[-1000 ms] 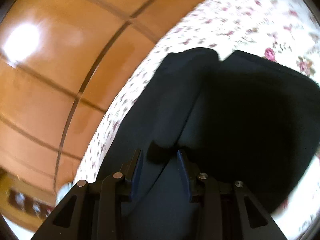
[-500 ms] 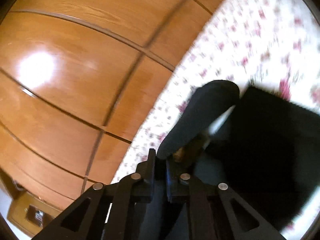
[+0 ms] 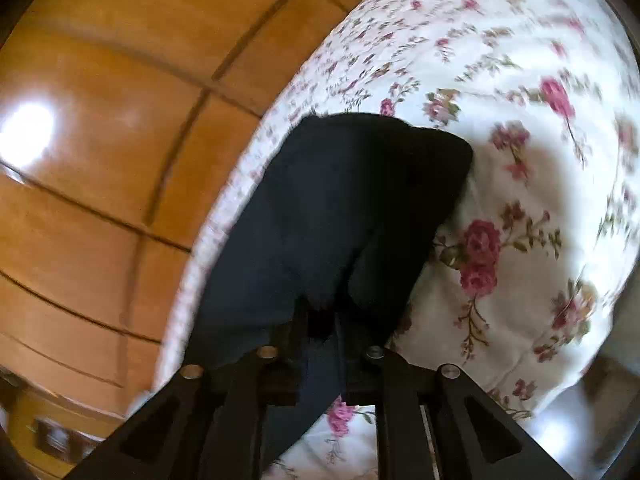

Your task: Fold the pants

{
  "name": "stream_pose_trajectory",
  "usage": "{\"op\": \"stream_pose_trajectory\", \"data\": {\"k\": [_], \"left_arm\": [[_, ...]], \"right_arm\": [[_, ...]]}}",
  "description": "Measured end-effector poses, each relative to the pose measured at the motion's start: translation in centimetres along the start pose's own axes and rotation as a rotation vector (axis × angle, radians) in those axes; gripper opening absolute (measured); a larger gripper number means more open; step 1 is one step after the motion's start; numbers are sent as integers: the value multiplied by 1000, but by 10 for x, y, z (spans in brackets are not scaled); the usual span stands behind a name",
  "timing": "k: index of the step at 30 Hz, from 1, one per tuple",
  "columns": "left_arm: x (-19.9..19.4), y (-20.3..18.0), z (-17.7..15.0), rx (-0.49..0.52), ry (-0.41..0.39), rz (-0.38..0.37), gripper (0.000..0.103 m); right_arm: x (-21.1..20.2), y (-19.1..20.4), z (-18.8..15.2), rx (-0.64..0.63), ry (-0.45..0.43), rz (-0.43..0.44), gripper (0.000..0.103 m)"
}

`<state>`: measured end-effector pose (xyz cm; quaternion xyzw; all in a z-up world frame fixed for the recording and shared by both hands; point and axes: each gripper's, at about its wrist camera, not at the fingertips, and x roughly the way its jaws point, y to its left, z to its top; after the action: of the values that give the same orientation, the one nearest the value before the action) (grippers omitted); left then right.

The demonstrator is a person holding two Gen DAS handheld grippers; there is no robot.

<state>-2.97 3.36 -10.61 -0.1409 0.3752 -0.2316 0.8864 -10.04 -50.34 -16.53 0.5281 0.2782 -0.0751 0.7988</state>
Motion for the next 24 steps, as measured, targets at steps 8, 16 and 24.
{"op": "stream_pose_trajectory", "data": {"k": [8,16,24], "left_arm": [[34,-55,3,219,129,-134,49],[51,-96,-8,475,195,-154,54],[71,-109,-16,640,176,-49,35]], "right_arm": [[0,4,19,3,-56,6,33],[9,2,25,29,-46,18,33],[13,3,32,30,-59,-5,29]]}}
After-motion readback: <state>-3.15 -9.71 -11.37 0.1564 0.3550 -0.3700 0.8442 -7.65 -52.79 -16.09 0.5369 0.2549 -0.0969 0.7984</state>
